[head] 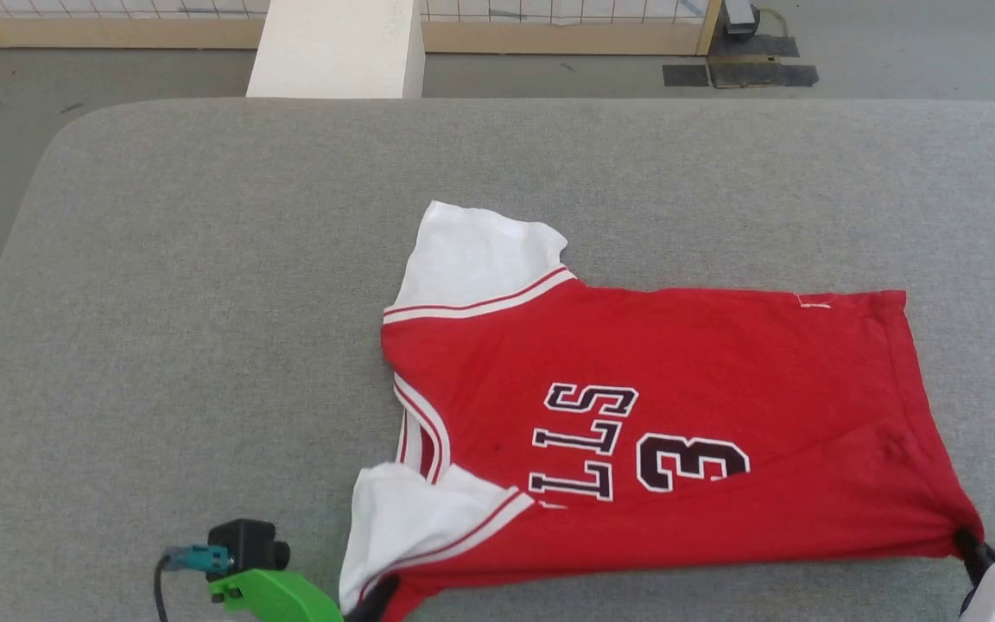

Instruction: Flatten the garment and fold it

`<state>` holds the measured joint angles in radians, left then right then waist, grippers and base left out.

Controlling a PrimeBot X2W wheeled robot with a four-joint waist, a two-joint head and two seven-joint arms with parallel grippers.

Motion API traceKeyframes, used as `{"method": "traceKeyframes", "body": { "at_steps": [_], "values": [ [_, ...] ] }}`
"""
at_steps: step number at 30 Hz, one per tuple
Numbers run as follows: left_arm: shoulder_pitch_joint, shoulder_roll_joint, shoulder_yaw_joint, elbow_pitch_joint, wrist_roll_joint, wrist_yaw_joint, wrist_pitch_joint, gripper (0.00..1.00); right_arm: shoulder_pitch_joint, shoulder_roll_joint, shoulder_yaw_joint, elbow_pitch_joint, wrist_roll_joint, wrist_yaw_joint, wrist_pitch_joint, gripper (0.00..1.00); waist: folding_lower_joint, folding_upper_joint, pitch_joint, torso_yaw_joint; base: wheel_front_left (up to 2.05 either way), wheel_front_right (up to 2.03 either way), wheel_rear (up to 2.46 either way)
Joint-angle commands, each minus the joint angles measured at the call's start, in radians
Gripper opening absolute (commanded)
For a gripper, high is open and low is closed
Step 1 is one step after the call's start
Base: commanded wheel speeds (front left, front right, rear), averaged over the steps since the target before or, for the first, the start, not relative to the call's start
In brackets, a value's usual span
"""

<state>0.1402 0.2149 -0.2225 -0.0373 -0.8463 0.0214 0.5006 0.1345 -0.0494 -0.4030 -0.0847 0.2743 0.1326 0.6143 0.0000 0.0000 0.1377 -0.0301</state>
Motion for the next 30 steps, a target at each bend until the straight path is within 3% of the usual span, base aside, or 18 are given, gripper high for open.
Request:
{"method": "traceKeyframes", "body": {
  "at_steps": [1, 4, 6, 7, 8, 9, 15, 21, 26, 30],
  "values": [
    [-0.012, -0.003, -0.002, 0.024, -0.003, -0.006, 0.001, 0.0, 0.007, -0.001, 0.0, 0.018, 0.003, -0.002, -0.014, 0.0, 0.0, 0.0, -0.004, 0.001, 0.0, 0.0, 0.0],
    [-0.039, -0.01, -0.004, 0.08, -0.001, -0.024, -0.019, 0.0, 0.0, -0.001, 0.008, 0.057, -0.005, -0.002, -0.032, 0.0, 0.0, 0.0, -0.01, 0.002, 0.0, 0.0, 0.0],
    [-0.057, -0.016, -0.001, 0.113, 0.002, -0.036, -0.043, 0.36, -0.01, -0.001, 0.009, 0.076, -0.01, -0.002, -0.046, 0.0, 0.0, 0.0, -0.014, 0.001, 0.0, 0.0, 0.0],
    [-0.066, -0.018, 0.0, 0.126, 0.004, -0.042, -0.053, 0.66, -0.017, -0.001, 0.008, 0.084, -0.012, -0.002, -0.057, 0.15, 0.0, 0.0, -0.015, 0.0, 0.0, 0.0, 0.0],
    [-0.073, -0.02, 0.0, 0.133, 0.004, -0.047, -0.061, 1.0, -0.023, -0.001, 0.007, 0.087, -0.016, -0.002, -0.067, 0.94, 0.0, 0.0, -0.016, 0.0, 0.0, 0.0, 0.0],
    [-0.079, -0.024, 0.002, 0.139, 0.002, -0.05, -0.069, 1.0, -0.027, -0.001, 0.007, 0.092, -0.019, -0.002, -0.073, 1.0, 0.0, 0.0, -0.016, 0.001, 0.0, 0.0, 0.0],
    [-0.082, -0.024, 0.015, 0.134, -0.012, -0.06, -0.084, 1.0, -0.043, -0.001, 0.015, 0.081, -0.018, -0.002, -0.077, 1.0, 0.0, 0.0, -0.018, 0.003, 0.0, 0.0, 0.0],
    [-0.037, 0.003, 0.069, 0.006, 0.009, -0.037, -0.148, 1.0, -0.051, -0.001, 0.006, -0.017, -0.004, -0.002, -0.101, 1.0, 0.0, 0.0, -0.014, 0.007, 0.0, 0.0, 0.0],
    [-0.041, 0.002, 0.121, -0.118, 0.142, -0.004, -0.357, 1.0, -0.094, -0.001, 0.018, -0.111, -0.037, -0.002, -0.252, 1.0, 0.0, 0.0, -0.01, 0.014, 0.0, 0.0, 0.0],
    [-0.066, -0.033, 0.128, -0.173, 0.246, -0.014, -0.569, 1.0, -0.12, -0.001, 0.049, -0.155, -0.097, -0.002, -0.399, 1.0, 0.0, 0.0, -0.007, 0.016, 0.0, 0.0, 0.0]
  ]
}}
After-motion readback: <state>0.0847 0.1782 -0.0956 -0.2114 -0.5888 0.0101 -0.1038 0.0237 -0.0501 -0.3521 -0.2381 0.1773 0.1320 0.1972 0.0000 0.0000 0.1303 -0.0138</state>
